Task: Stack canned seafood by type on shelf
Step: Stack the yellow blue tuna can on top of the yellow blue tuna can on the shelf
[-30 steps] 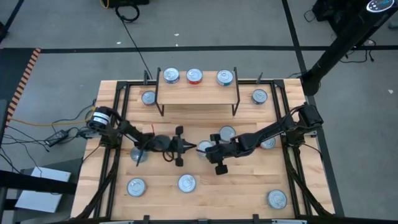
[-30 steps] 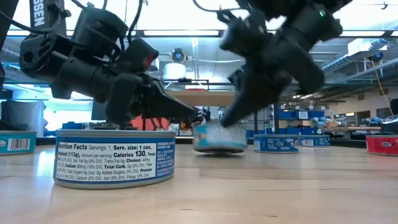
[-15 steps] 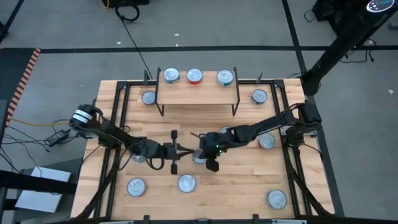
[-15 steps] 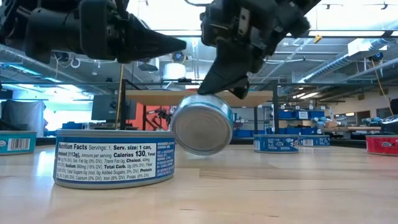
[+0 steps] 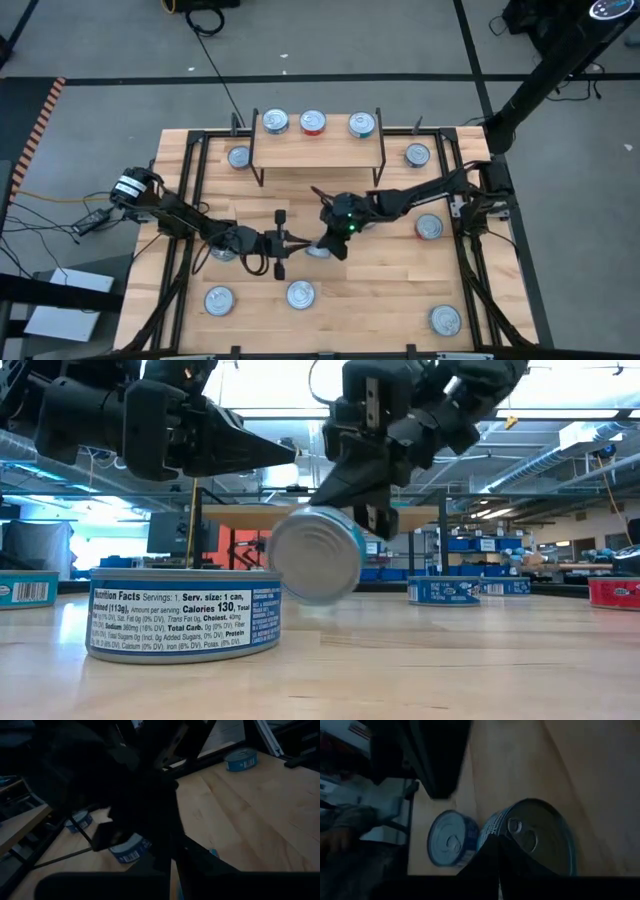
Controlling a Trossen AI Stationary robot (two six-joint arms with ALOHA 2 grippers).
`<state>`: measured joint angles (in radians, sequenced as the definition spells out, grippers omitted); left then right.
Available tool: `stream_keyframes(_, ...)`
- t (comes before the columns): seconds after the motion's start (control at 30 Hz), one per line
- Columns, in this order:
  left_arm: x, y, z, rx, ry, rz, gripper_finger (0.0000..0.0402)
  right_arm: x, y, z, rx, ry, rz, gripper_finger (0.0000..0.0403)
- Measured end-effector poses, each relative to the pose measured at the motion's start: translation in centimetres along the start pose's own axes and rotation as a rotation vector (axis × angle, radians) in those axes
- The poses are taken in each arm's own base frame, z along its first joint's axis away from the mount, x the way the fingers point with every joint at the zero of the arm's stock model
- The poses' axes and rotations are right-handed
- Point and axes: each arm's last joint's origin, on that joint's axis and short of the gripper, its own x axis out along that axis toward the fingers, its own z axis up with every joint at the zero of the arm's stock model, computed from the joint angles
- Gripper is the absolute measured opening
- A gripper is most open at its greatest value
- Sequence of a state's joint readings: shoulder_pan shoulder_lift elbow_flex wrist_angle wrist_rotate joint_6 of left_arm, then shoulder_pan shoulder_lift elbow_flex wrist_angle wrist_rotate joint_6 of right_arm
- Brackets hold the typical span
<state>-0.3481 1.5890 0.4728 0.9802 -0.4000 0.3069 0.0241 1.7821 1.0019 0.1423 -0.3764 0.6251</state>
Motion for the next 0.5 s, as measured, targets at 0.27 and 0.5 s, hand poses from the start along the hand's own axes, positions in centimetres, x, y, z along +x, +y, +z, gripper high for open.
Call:
stream_keyframes(0.27, 0.0, 0.0, 0.0, -0.001, 0.000, 0.000, 0.0028, -0.1, -1.6, -1.6, 0.054, -0.036, 0.020, 0.0005)
stream_keyframes(0.5, 0.0, 0.0, 0.0, -0.001, 0.000, 0.000, 0.0028, -0.4, -2.3, -1.1, 0.062, -0.066, -0.019, 0.0009)
